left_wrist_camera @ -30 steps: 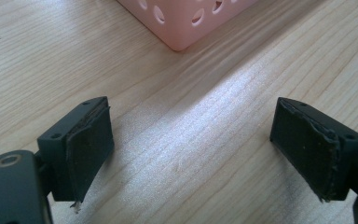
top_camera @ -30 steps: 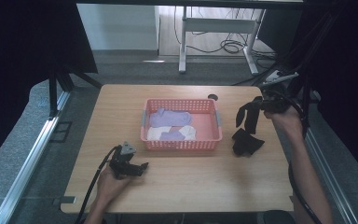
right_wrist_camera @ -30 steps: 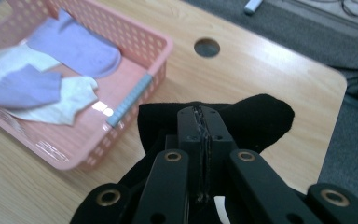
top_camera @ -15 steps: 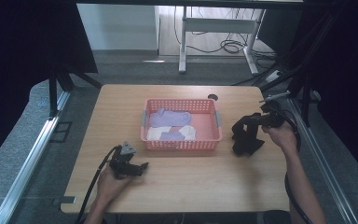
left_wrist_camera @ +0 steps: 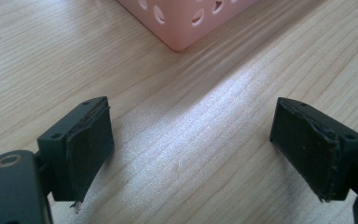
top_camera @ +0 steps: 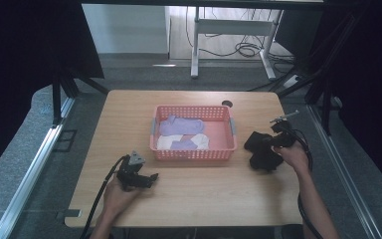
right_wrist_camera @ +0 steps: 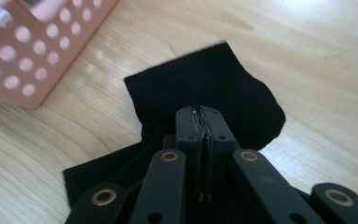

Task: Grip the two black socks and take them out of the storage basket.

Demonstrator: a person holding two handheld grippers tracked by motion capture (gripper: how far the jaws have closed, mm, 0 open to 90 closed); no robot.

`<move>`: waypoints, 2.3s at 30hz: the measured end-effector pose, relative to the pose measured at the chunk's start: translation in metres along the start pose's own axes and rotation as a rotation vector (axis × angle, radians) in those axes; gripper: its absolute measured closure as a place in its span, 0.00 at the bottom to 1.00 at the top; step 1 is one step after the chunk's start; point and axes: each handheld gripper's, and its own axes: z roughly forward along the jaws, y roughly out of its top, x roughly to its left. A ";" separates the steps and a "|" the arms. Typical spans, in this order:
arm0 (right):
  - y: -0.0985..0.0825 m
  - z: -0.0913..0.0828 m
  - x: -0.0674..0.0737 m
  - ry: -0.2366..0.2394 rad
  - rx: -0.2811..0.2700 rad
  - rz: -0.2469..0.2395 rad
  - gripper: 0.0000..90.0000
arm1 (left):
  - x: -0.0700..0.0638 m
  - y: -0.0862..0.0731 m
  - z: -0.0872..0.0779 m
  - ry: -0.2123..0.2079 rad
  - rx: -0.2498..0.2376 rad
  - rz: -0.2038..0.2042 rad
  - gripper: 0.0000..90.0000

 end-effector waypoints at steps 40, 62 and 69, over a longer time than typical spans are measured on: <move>-0.009 -0.040 0.064 0.017 -0.173 -0.120 0.18 | 0.000 0.000 0.000 0.000 0.001 0.002 0.14; -0.053 0.026 0.140 0.126 -0.093 -0.254 0.15 | 0.000 0.000 0.000 0.001 0.000 0.001 0.14; -0.059 0.038 0.145 0.112 -0.044 -0.287 0.15 | 0.000 0.000 0.000 0.000 0.000 0.001 0.14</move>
